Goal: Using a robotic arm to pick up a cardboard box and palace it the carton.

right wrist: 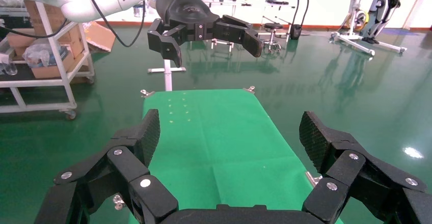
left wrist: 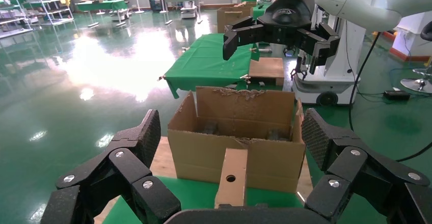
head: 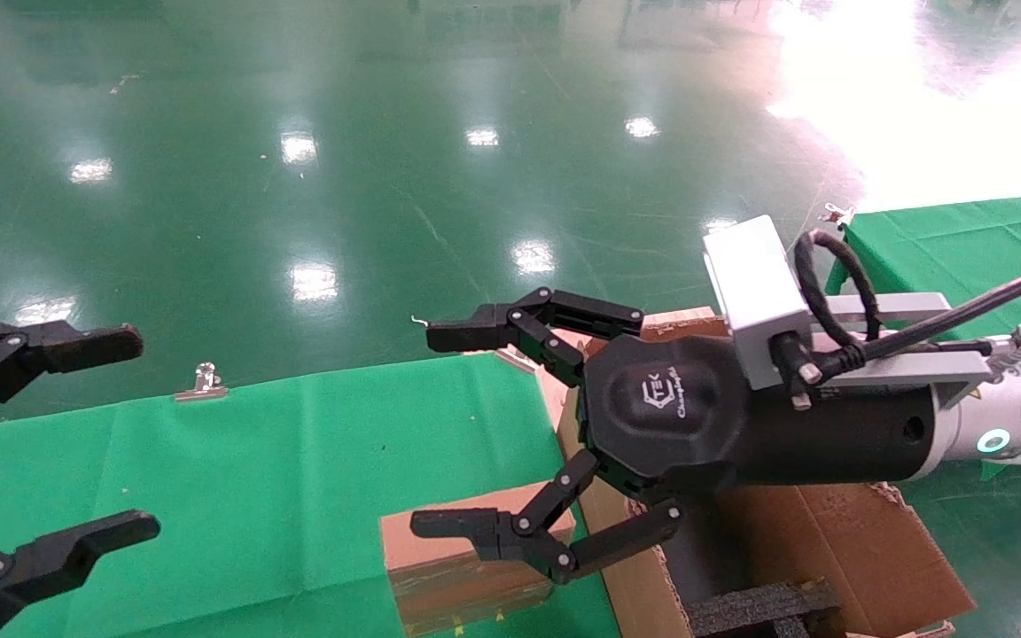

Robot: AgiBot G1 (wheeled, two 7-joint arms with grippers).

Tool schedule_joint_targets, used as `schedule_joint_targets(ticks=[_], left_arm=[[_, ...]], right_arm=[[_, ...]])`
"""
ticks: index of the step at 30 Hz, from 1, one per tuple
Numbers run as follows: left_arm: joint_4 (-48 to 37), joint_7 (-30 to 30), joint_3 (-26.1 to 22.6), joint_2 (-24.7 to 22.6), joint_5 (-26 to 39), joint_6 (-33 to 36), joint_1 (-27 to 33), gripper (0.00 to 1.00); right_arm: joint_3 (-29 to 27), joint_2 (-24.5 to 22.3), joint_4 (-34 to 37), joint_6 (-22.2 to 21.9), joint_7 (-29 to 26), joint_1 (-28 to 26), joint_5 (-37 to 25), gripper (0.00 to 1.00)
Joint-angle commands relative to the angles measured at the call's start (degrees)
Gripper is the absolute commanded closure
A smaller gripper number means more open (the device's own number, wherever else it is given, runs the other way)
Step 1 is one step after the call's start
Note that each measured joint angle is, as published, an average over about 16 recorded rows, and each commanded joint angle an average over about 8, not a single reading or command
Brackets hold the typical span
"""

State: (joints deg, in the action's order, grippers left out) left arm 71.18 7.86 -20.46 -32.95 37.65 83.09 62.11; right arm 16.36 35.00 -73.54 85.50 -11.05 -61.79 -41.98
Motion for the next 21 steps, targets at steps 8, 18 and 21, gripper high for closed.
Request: schedule_joint_targets(ticks=[8, 18, 21], left_arm=[[0.0, 0.0, 0.0, 0.0, 0.0, 0.0, 0.0, 0.00], [0.0, 0.0, 0.0, 0.0, 0.0, 0.0, 0.0, 0.20], [0.0, 0.0, 0.0, 0.0, 0.0, 0.0, 0.0, 0.57]], right_arm=[[0.0, 0.0, 0.0, 0.0, 0.0, 0.0, 0.0, 0.00], [0.0, 0.0, 0.0, 0.0, 0.0, 0.0, 0.0, 0.00], [0.0, 0.0, 0.0, 0.0, 0.0, 0.0, 0.0, 0.00]])
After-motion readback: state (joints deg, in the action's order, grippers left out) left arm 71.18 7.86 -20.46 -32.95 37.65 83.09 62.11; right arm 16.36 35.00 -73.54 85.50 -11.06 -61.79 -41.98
